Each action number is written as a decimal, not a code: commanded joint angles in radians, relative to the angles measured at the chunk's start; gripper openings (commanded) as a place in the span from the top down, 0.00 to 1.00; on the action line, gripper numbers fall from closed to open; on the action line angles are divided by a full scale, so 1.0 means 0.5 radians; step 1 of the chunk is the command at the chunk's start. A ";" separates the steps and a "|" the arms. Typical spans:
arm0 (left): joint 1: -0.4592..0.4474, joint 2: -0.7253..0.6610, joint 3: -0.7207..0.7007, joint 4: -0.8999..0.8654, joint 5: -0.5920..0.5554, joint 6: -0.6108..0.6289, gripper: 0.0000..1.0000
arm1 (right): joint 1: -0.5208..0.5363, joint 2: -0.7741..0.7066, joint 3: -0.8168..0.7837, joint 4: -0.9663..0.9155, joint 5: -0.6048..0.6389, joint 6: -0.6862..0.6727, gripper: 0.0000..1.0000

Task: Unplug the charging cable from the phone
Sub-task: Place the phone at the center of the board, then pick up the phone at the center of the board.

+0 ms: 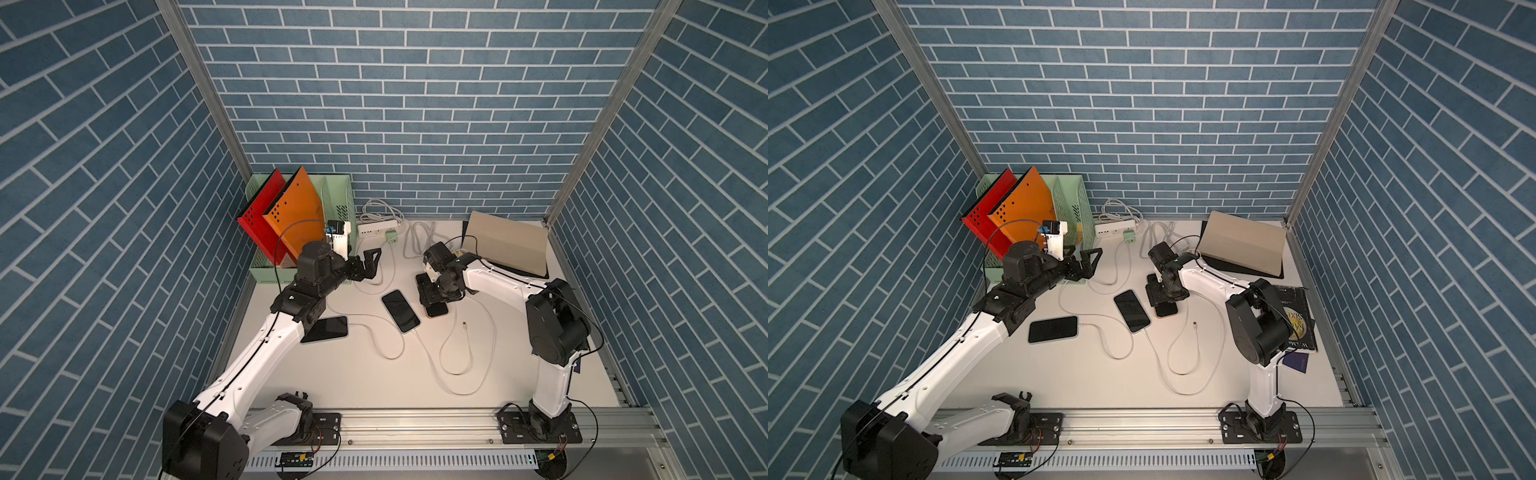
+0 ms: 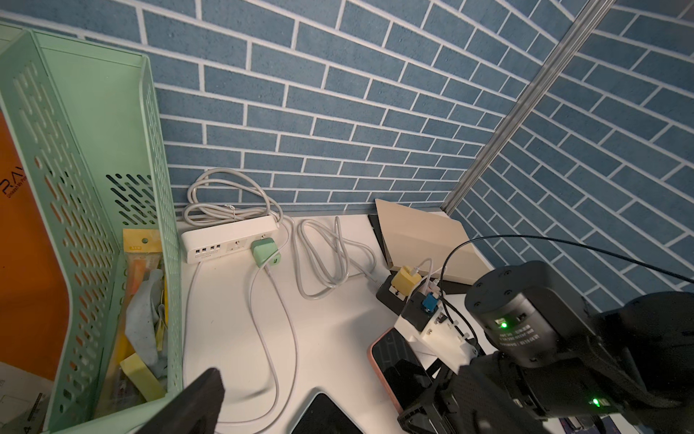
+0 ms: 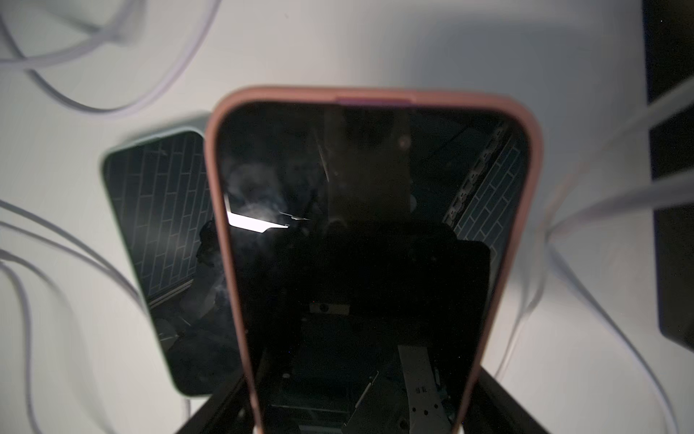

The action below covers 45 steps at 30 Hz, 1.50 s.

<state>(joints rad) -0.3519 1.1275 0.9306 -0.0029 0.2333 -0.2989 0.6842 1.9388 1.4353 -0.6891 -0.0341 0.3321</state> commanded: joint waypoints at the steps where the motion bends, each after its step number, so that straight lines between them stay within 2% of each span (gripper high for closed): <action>1: 0.004 0.012 -0.008 0.006 -0.029 0.003 0.00 | 0.006 0.065 0.056 -0.141 0.176 -0.050 0.75; 8: 0.004 0.017 -0.016 -0.008 -0.086 0.000 0.00 | 0.003 0.147 0.035 -0.132 0.210 -0.056 0.71; 12: 0.004 0.030 -0.020 -0.021 -0.103 -0.003 0.00 | 0.003 0.168 0.027 -0.124 0.201 -0.066 0.59; 15: 0.004 0.034 -0.023 -0.035 -0.125 -0.004 0.00 | 0.006 0.154 0.030 -0.117 0.197 -0.069 0.45; 18: 0.004 0.029 -0.027 -0.052 -0.160 -0.005 0.00 | 0.005 0.126 0.033 -0.107 0.175 -0.079 0.26; 24: 0.004 0.025 -0.025 -0.071 -0.222 -0.003 0.00 | 0.043 0.056 0.061 -0.098 0.168 -0.077 0.01; 32: 0.005 -0.009 -0.032 -0.104 -0.339 -0.014 0.00 | 0.217 0.050 0.198 -0.079 0.176 -0.051 0.00; 45: 0.017 -0.045 -0.069 -0.103 -0.387 -0.031 0.00 | 0.459 0.306 0.411 0.130 0.168 0.004 0.00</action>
<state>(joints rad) -0.3504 1.1183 0.9070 -0.0509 0.0505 -0.3069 0.9012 2.0460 1.6138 -0.6510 0.0345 0.3099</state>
